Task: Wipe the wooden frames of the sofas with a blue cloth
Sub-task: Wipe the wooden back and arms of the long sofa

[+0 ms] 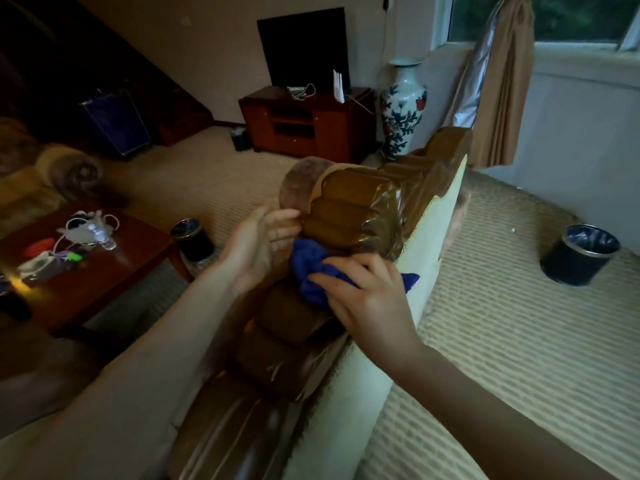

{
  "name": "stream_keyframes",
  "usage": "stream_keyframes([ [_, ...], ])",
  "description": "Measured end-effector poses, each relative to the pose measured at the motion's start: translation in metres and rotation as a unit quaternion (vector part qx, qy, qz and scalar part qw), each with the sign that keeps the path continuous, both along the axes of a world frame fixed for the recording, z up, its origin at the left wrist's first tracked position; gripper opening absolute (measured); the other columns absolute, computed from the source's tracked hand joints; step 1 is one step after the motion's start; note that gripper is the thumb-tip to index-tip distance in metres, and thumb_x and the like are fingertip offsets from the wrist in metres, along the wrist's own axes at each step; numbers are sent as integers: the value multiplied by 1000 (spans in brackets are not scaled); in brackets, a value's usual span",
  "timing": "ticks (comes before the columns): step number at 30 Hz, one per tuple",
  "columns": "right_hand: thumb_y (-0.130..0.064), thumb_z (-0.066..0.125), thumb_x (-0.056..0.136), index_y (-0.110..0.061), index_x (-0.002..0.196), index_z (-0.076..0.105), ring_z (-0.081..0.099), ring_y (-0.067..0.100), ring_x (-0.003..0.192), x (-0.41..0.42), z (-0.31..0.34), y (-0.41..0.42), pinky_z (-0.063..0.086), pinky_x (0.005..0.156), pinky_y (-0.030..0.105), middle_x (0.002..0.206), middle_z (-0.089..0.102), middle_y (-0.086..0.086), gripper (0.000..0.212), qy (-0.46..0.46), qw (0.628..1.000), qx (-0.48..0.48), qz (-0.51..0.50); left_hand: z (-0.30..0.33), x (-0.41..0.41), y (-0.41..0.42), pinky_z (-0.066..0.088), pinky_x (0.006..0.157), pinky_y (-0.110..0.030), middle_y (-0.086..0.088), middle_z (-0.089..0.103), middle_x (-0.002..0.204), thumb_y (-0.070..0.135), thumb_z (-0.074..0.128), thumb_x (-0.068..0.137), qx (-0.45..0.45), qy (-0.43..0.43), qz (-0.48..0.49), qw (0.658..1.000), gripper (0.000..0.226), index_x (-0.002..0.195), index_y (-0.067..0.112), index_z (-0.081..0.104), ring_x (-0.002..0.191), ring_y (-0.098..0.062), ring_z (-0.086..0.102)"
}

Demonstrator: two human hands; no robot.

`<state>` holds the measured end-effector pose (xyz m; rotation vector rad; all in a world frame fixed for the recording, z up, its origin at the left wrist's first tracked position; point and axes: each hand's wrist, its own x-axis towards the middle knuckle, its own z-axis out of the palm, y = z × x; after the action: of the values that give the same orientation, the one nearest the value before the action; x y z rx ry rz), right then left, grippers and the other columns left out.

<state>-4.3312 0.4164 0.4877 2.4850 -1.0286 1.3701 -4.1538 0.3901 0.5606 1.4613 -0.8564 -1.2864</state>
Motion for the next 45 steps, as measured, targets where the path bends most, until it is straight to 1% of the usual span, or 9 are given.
stream_keyframes([
  [5,-9,43,87,-12,119,63,53,33,102,-15,7,-61,38,86,36,119,60,14,37,-188,977,52,-83,8,-33,-6,46,80,-30,0,56,125,62,22,95,-9,-67,-40,997,51,128,34,48,98,-14,55],
  [9,-1,40,91,-5,124,59,50,27,111,-18,-18,-97,36,100,28,122,53,16,38,-365,883,260,-138,-3,-40,-14,40,105,-43,2,51,139,97,36,53,17,-166,-73,983,103,141,42,37,118,-17,55],
  [12,-13,34,94,0,116,56,49,14,102,-1,-61,-53,39,94,29,108,50,11,34,-412,825,370,-112,-11,-34,-21,37,107,-50,4,46,143,101,37,45,17,-186,-91,978,107,140,51,31,124,-21,51],
  [17,-38,31,84,-18,110,55,46,-2,92,41,-79,63,35,83,7,97,48,0,40,-431,833,346,-26,-18,-31,-27,40,103,-50,5,42,146,102,36,45,12,-199,-79,977,104,138,56,28,124,-23,49],
  [23,-23,48,93,-20,94,46,47,10,88,34,-14,-1,37,82,17,93,48,-2,4,-460,854,234,-65,-22,-31,-31,35,108,-45,9,43,144,100,36,48,-24,-196,-87,977,105,140,48,34,129,-18,45],
  [30,-23,41,100,-30,80,39,50,20,84,36,-34,-13,43,80,37,85,48,-2,21,-557,750,324,-154,-11,-41,-26,38,108,-45,-1,44,144,75,34,73,-61,-187,-88,976,88,148,30,27,127,-21,46],
  [33,-20,45,97,-27,80,42,47,18,81,44,-40,22,42,77,35,82,46,-3,19,-529,771,333,-122,-13,-43,-23,34,110,-46,-1,34,150,76,33,71,-72,-188,-85,976,90,149,34,17,133,-22,39],
  [38,-32,44,93,-19,84,46,50,21,85,48,6,5,41,77,32,86,51,1,15,-466,847,234,-108,-14,-44,-33,32,111,-43,1,43,142,77,35,69,-57,-207,-57,975,93,146,25,31,129,-20,43],
  [45,-36,40,91,-31,70,35,47,25,71,34,-41,-27,45,72,53,73,47,1,22,-550,750,334,-153,-13,-40,-23,36,108,-49,1,36,146,75,32,82,-44,-204,-94,973,76,147,37,19,129,-23,41],
])
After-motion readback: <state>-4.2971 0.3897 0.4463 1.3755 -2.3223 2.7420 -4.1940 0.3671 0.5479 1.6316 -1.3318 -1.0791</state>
